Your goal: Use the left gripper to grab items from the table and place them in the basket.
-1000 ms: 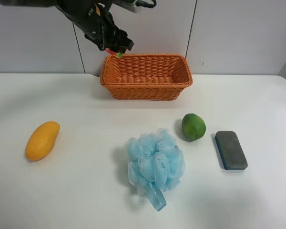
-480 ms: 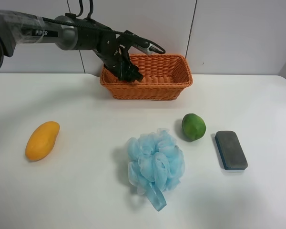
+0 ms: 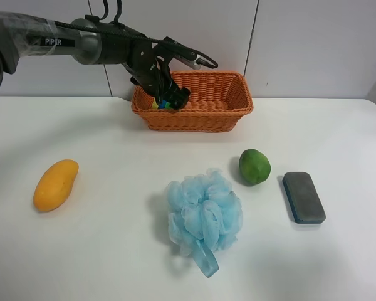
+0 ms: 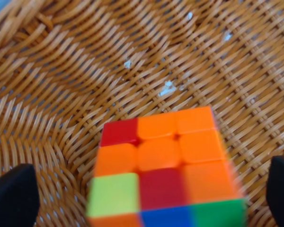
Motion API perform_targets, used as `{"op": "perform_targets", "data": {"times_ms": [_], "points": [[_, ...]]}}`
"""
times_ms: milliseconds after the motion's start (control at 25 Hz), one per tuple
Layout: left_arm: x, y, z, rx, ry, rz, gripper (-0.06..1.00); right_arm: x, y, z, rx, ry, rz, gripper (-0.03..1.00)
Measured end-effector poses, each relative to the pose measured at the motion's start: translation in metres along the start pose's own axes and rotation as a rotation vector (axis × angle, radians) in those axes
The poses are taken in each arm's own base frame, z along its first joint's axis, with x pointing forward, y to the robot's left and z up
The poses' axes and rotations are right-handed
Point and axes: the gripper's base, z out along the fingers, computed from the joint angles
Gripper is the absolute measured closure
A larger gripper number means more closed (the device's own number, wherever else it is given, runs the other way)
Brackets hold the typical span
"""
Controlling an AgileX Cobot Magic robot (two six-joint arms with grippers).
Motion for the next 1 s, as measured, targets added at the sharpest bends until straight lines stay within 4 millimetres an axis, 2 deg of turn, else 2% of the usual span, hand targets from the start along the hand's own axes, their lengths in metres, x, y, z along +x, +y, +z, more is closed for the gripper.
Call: {"op": "perform_targets", "data": {"times_ms": [240, 320, 400, 480, 720, 880, 1000], "points": [[-0.002, 0.001, -0.007, 0.002, 0.019, -0.008, -0.05, 0.0, 0.0, 0.0, 0.0, 0.0, 0.0, -0.03], [-0.004, 0.003, -0.018, 0.002, 0.059, -0.013, -0.05, 0.0, 0.0, 0.0, 0.0, 0.0, 0.0, -0.03], [-0.009, 0.008, -0.038, -0.002, 0.114, -0.016, -0.05, 0.0, 0.0, 0.0, 0.0, 0.0, 0.0, -0.03], [-0.013, 0.014, -0.065, -0.015, 0.181, -0.012, -0.05, 0.0, 0.0, 0.0, 0.0, 0.0, 0.0, -0.03], [-0.024, 0.04, -0.174, -0.142, 0.355, -0.025, -0.05, 0.0, 0.0, 0.0, 0.0, 0.0, 0.0, -0.03], [-0.03, 0.055, -0.247, -0.256, 0.272, -0.065, -0.05, 0.0, 0.0, 0.0, 0.0, 0.0, 0.0, -0.03], [-0.019, 0.06, -0.304, -0.308, 0.2, -0.102, -0.05, 0.0, 0.0, 0.0, 0.0, 0.0, 0.0, -0.03]]}}
